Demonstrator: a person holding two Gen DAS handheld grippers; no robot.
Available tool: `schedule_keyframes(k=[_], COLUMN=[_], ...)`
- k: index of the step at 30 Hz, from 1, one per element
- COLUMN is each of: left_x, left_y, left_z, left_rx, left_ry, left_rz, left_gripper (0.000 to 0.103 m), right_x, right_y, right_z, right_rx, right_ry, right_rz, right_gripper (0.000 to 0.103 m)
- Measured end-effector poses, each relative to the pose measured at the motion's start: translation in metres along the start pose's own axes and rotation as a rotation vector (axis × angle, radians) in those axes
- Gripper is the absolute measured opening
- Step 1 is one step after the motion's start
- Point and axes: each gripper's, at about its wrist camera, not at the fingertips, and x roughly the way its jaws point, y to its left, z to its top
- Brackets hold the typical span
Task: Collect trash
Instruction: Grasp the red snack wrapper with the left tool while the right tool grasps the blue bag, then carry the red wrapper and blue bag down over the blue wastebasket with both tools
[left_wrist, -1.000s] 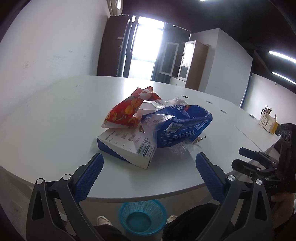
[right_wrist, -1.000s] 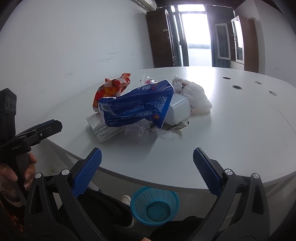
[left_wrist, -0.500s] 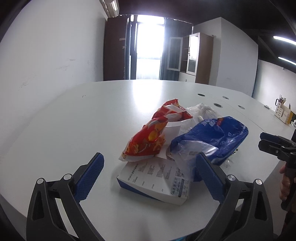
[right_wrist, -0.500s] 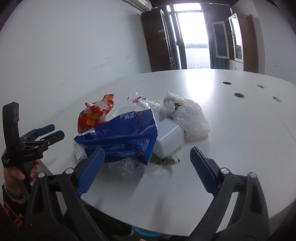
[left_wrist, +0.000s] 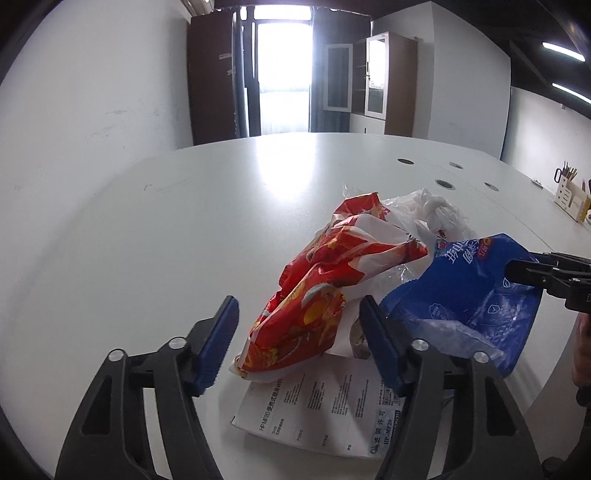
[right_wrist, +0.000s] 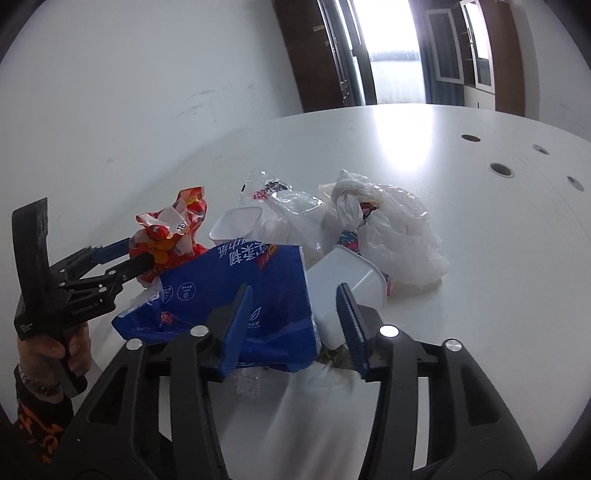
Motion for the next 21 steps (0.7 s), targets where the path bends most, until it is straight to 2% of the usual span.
schedule_keyframes(k=[1, 3, 4, 6, 10, 14, 21], left_x=[0.003, 0.004, 0.001, -0.009, -0.038, -0.071, -0.136], left_y=[0.000, 0.001, 0.002, 0.004, 0.008, 0.012, -0.006], left_z=[0.000, 0.000, 0.000, 0.002, 0.004, -0.002, -0.029], left_rx=[0.001, -0.001, -0.010, -0.030, -0.073, -0.125, -0.165], left_ry=[0.007, -0.001, -0.023, -0.066, -0.149, -0.198, -0.276], left_rz=[-0.002, 0.021, 0.034, 0.041, 0.048, 0.053, -0.019], left_gripper=[0.037, 0.022, 0.012, 0.005, 0.003, 0.003, 0.003], right_x=[0.002, 0.001, 0.000, -0.001, -0.008, -0.027, -0.077], right_y=[0.000, -0.003, -0.005, -0.004, 0.009, 0.020, 0.035], right_z=[0.000, -0.001, -0.001, 0.000, 0.000, 0.000, -0.013], right_rx=[0.003, 0.032, 0.053, 0.056, 0.008, -0.021, -0.052], right_ry=[0.001, -0.011, -0.019, -0.026, -0.055, -0.115, -0.209], right_rz=[0.002, 0.002, 0.019, 0.035, 0.039, 0.039, 0.043], right_gripper=[0.028, 0.015, 0.012, 0.009, 0.004, 0.002, 0.002])
